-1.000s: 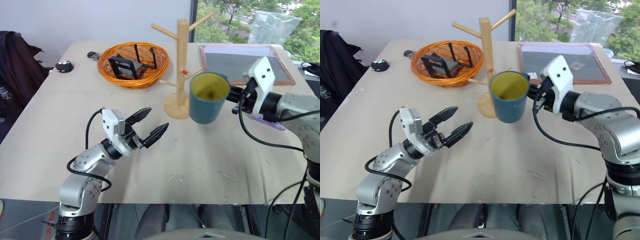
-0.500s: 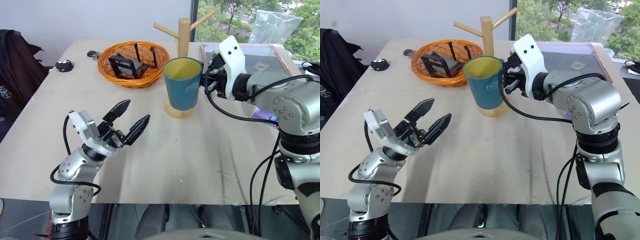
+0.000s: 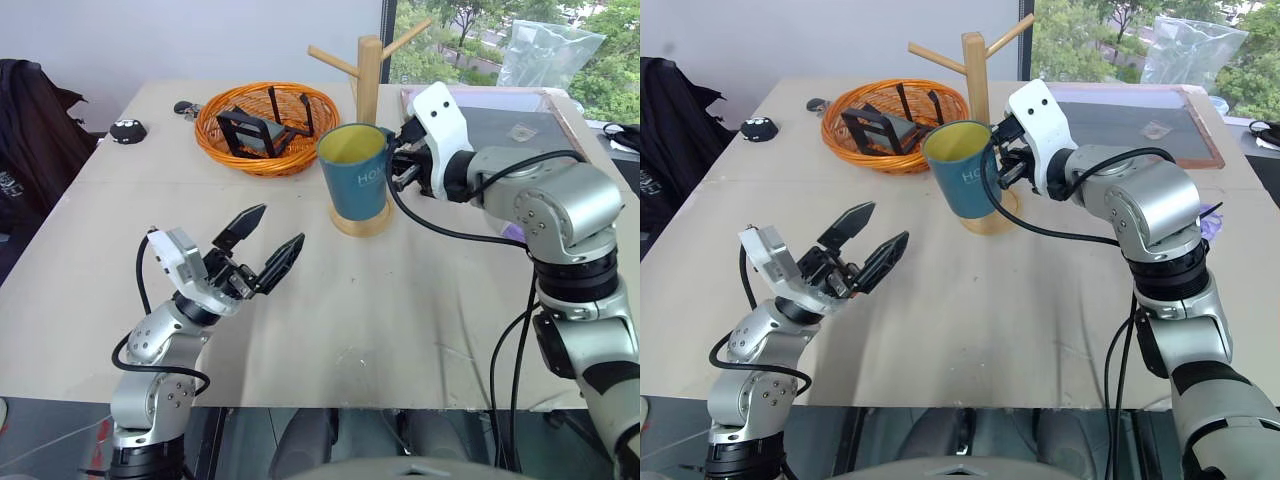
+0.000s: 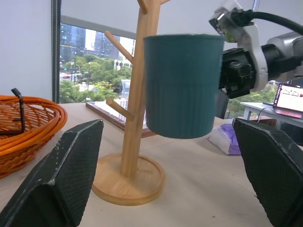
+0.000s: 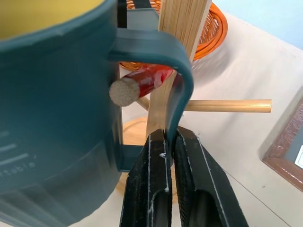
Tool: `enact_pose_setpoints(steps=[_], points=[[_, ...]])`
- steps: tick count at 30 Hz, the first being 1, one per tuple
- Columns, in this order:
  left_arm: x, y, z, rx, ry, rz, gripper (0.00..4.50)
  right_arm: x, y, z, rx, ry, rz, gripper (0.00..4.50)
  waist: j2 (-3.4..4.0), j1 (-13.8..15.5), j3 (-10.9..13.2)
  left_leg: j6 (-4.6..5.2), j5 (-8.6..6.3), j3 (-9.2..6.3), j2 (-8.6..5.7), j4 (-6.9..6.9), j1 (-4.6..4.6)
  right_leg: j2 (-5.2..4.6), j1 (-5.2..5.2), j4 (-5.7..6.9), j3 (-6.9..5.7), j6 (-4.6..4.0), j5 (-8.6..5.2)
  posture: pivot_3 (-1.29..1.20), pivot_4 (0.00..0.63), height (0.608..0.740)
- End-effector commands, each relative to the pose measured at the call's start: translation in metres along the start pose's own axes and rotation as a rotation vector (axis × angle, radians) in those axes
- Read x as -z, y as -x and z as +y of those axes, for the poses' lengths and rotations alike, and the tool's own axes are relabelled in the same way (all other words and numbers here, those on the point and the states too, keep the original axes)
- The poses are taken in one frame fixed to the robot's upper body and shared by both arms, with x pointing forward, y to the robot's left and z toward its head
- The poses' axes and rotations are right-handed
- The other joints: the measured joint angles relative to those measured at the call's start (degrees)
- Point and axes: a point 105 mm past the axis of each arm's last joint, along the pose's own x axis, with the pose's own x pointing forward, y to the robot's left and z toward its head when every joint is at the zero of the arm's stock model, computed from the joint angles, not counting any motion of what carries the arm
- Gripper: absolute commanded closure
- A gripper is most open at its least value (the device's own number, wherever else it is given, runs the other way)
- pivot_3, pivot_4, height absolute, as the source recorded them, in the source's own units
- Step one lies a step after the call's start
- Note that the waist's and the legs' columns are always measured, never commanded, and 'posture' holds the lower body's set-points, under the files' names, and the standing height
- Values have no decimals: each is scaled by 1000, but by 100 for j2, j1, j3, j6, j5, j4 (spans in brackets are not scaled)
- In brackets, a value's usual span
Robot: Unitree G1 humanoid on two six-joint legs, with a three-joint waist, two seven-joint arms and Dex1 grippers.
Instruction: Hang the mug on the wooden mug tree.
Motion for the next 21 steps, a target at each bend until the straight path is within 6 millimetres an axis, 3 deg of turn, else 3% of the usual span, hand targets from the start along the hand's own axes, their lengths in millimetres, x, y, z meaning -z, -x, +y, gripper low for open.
enact_pose_setpoints(steps=[1,9,13,19,21], points=[[-6,-1,-2,4,-32,-23,0,-19,2,-5,54,58,-69,4422,0,0,0,0,0,0,0,0,0,0,0,0,0,0,0,0,150,740],[-6,0,-3,6,-36,-20,0,-23,-3,-6,73,71,-91,4422,0,-5,0,-1,1,5,0,0,-25,0,-31,5,5,0,0,0,150,740],[-6,0,-2,9,-37,-16,0,-26,0,-9,77,60,-112,3248,-1,-8,-1,-3,2,6,0,5,-62,0,-72,16,7,0,1,0,150,740],[-5,-1,-3,18,-35,-9,0,-27,22,-16,69,23,-141,473,-1,2,-1,-3,2,8,-1,4,-66,-1,-73,13,8,0,1,0,150,740],[-5,-1,-4,22,-31,-3,0,-24,31,-18,60,11,-141,473,-2,16,-1,-3,2,6,-1,4,-68,-1,-73,12,6,0,1,0,150,740]])
